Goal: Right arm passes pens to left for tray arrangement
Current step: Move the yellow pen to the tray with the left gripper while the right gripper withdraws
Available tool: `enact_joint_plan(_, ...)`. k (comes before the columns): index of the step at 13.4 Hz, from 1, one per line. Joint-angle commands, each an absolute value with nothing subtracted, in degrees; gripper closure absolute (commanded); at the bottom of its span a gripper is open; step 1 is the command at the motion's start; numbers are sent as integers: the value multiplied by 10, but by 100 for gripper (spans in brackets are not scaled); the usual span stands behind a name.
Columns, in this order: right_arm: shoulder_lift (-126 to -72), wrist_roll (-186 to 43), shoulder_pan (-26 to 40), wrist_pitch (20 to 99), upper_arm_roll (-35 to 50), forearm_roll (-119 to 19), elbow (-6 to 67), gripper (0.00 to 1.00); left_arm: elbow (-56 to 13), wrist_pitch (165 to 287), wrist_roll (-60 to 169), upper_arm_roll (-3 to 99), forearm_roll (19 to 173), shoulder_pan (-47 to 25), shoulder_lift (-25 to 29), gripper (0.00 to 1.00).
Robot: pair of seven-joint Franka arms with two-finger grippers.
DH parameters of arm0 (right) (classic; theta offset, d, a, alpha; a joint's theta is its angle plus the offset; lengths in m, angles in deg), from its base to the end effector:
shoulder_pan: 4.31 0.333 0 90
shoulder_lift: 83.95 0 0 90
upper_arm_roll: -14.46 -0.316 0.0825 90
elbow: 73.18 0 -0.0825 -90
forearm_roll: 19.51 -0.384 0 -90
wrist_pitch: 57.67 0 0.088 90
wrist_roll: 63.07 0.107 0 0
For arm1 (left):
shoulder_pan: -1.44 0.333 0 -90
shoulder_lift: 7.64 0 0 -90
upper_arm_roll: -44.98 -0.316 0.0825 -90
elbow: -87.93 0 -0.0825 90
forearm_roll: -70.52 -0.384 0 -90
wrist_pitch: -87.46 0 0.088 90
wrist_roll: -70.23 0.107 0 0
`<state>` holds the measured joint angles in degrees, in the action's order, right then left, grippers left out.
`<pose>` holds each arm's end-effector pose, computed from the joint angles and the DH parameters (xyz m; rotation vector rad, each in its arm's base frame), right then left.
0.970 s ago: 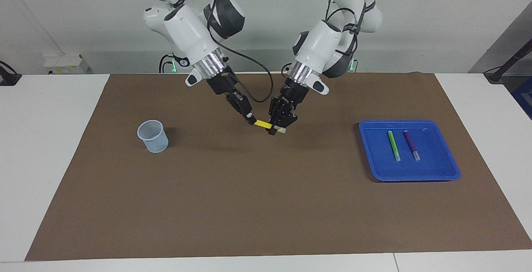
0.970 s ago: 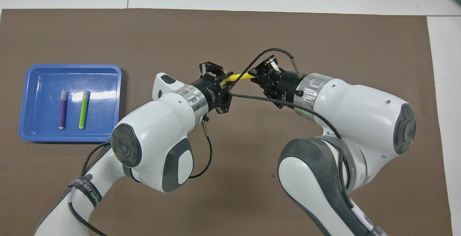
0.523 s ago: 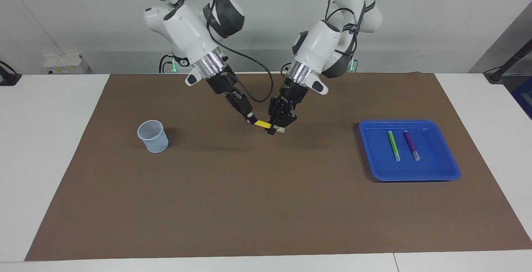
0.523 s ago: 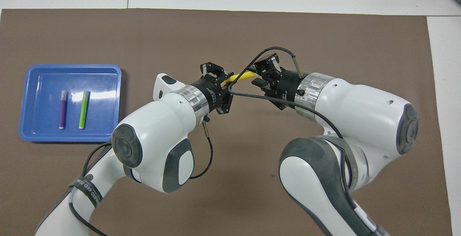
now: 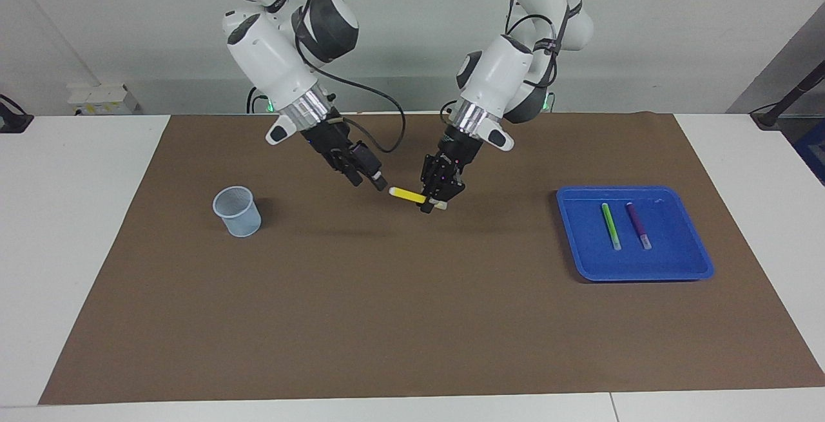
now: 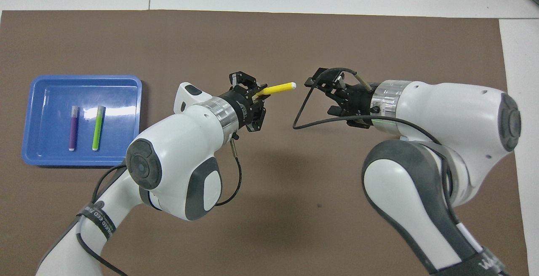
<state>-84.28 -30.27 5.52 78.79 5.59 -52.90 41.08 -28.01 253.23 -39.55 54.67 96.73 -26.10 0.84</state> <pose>0.5572 0.1942 0.4988 -2.4351 0.7501 -0.1650 0.5157 -0.3538 0.4578 1.5915 1.7760 -0.0972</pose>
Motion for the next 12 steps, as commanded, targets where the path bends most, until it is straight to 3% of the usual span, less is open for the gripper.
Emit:
enact_joint_plan(1,-823,-383,22,700,51,-403,412,0,-282,2473,-316,545,970,-233,2,100)
enact_joint_plan(9,-772,-572,-34,453,53,-234,371,0,-279,2195,131,545,968,-78,-34,100)
enact_joint_plan(12,-785,-625,-44,347,55,-199,288,0,-280,2097,349,542,964,8,-46,100)
